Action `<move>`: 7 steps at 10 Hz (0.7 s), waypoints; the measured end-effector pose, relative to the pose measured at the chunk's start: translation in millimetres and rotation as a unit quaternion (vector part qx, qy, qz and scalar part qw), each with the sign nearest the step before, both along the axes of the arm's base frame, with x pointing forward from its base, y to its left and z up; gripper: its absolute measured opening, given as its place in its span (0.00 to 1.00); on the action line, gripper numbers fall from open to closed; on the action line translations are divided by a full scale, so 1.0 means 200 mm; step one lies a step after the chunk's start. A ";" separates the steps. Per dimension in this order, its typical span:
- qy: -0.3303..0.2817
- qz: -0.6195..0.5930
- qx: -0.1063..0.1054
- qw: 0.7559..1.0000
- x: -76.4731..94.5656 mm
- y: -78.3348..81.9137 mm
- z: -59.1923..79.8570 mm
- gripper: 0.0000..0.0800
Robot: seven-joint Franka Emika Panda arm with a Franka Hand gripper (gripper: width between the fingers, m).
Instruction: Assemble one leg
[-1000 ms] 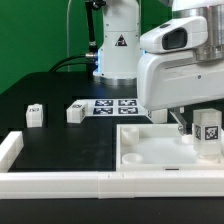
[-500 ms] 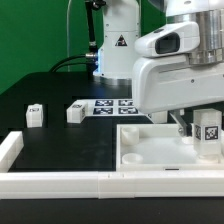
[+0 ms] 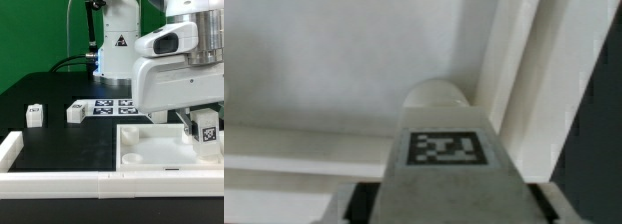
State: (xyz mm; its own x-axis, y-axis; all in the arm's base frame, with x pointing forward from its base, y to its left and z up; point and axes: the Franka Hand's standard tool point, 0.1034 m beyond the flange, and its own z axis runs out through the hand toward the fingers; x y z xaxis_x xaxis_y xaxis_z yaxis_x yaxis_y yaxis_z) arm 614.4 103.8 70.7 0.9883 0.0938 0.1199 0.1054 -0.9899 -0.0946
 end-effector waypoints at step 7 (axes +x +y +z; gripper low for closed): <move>0.048 -0.500 0.053 0.863 -0.01 0.07 -0.01 0.36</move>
Offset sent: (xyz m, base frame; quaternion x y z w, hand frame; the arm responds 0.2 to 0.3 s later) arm -0.0039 0.0027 -0.0047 -0.0215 -0.0085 0.3638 0.9312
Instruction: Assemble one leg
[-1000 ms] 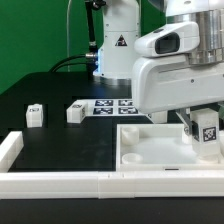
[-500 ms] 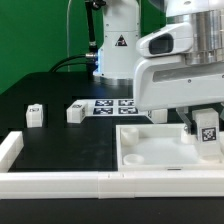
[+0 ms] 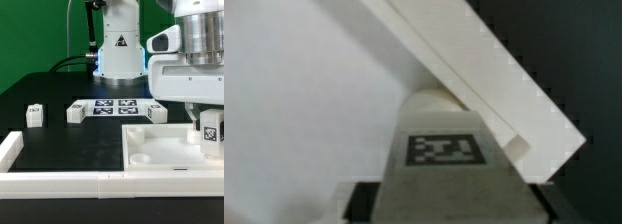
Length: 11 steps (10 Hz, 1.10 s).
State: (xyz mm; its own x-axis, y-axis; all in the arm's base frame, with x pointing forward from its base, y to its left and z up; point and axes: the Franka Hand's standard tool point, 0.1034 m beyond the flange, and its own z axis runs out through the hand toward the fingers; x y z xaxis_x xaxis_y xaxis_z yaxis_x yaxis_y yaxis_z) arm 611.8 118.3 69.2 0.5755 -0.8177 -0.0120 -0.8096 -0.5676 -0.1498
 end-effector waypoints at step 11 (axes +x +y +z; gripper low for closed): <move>-0.018 0.205 -0.017 0.978 0.01 0.01 -0.02 0.81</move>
Offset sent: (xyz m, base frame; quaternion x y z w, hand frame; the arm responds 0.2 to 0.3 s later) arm 0.0033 -0.0069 -0.0050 0.0226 -0.0047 0.2127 0.9768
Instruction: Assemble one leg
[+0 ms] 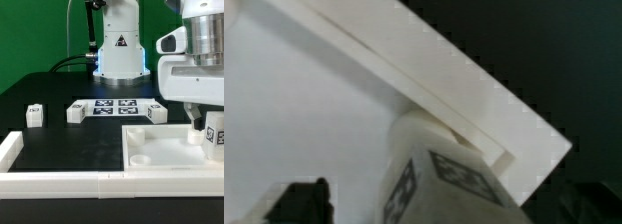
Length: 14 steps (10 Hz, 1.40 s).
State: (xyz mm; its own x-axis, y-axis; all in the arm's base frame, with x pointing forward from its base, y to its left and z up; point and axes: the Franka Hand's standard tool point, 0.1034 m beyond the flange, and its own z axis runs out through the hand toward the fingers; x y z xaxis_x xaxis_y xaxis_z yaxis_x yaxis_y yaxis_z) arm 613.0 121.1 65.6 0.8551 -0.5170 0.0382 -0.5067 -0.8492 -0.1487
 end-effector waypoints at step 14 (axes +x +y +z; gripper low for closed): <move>-0.007 0.132 -0.030 0.991 0.01 0.00 -0.01 0.35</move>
Offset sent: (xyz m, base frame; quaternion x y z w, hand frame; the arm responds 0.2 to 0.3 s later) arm 0.0011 0.0048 -0.0056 -0.0194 -0.0125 -0.3339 0.9423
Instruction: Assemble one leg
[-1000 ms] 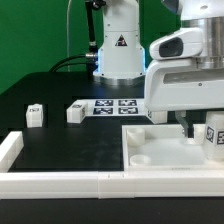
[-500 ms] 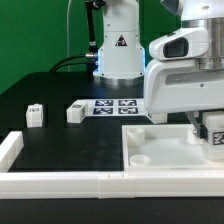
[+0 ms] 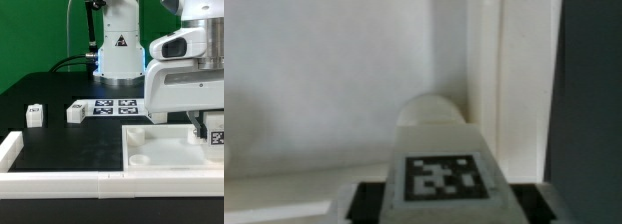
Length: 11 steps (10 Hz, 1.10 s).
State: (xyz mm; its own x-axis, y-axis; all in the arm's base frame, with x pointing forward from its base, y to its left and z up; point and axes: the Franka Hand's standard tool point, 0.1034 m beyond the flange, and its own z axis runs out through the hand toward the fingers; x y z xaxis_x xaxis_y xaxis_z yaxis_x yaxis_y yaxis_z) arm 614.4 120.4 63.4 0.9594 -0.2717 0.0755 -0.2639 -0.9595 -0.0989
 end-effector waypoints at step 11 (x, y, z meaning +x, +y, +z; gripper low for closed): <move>0.040 -0.530 0.052 0.845 -0.01 0.04 -0.01 0.35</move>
Offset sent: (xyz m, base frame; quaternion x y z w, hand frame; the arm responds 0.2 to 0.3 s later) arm -0.0095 -0.0097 -0.0090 -0.0299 0.0152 0.2964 0.9545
